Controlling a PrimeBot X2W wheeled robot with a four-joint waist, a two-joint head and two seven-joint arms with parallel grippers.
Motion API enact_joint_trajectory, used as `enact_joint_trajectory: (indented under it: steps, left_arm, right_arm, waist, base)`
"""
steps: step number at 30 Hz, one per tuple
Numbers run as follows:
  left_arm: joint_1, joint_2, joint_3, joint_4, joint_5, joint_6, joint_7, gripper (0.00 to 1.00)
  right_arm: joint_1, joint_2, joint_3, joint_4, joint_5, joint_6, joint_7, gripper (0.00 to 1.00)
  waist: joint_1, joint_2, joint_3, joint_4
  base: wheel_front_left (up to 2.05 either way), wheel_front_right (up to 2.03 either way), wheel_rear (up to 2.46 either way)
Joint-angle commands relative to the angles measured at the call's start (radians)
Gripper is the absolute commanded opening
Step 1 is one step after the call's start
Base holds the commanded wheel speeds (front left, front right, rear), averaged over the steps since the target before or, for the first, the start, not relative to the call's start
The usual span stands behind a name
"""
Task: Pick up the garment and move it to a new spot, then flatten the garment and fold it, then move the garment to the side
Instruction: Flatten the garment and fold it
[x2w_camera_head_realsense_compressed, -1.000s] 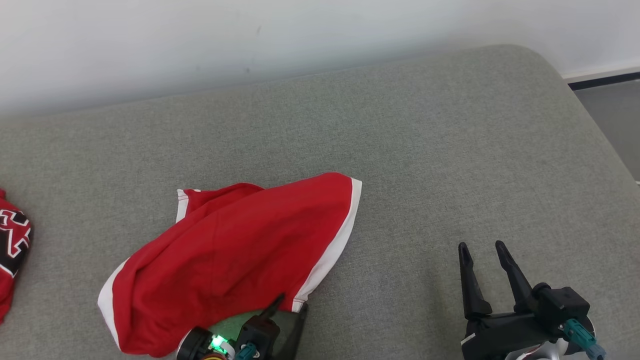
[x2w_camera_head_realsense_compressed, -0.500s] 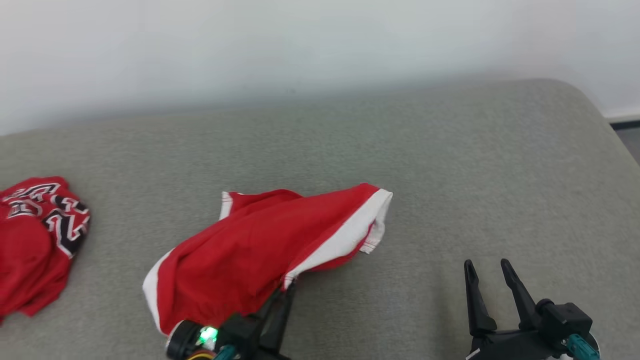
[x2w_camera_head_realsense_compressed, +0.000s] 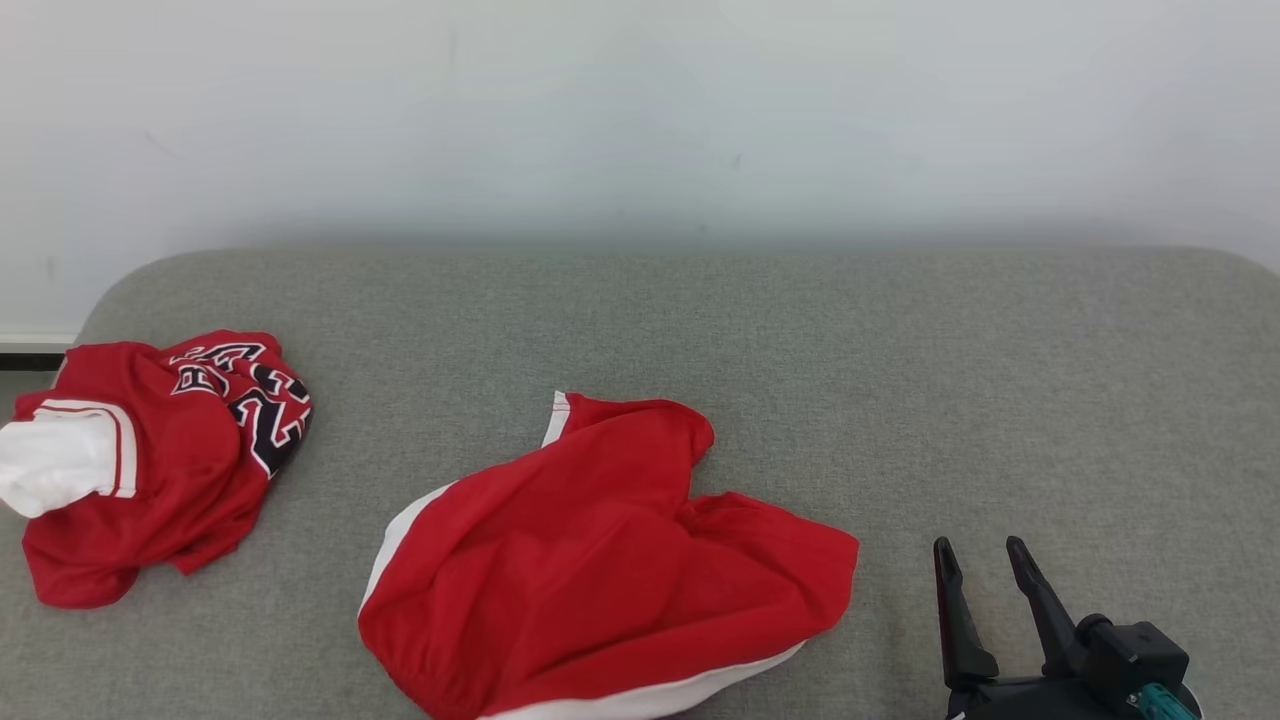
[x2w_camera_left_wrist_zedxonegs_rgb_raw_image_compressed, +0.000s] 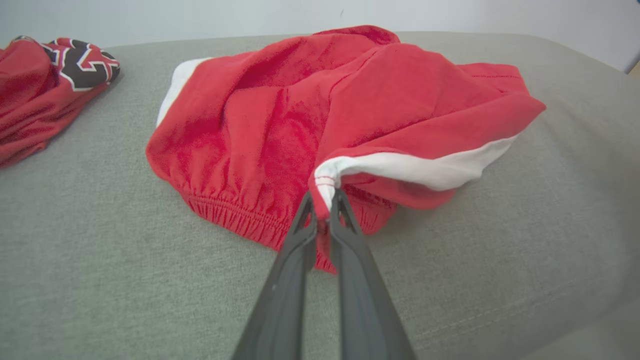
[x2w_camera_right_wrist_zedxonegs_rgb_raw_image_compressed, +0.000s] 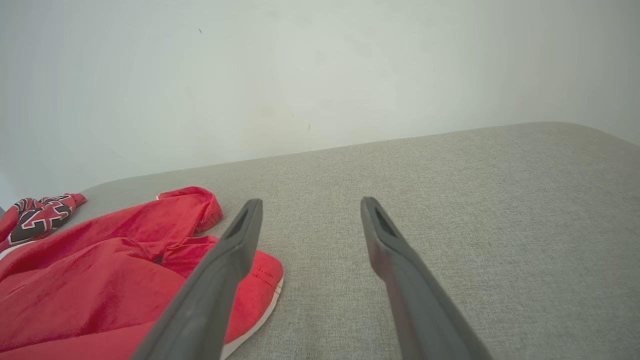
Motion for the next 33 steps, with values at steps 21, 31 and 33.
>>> enact_joint_trajectory:
  steps: [21, 31, 33]
  left_arm:
    - [-0.049, 0.009, 0.098, -0.109, -0.055, -0.005, -0.079, 1.0]
    - [-0.146, 0.111, 0.189, -0.051, -0.071, 0.015, -0.005, 1.0]
    - [-0.157, 0.116, 0.199, -0.033, -0.083, 0.02, 0.013, 1.0]
  right_arm:
    - [0.016, -0.001, -0.007, -0.016, -0.007, -0.002, 0.011, 1.0]
    - [-0.008, -0.001, 0.0, -0.007, 0.003, -0.002, 0.004, 1.0]
    - [-0.015, -0.001, -0.001, -0.005, 0.004, -0.002, 0.002, 1.0]
  waist:
    - [0.0001, 0.0, -0.024, -0.023]
    - [0.0001, 0.0, 0.021, -0.1]
    - [0.0001, 0.0, 0.034, -0.113]
  base:
    - [0.0, 0.0, 0.0]
    - [0.0, 0.0, 0.0]
    - [0.0, 0.0, 0.0]
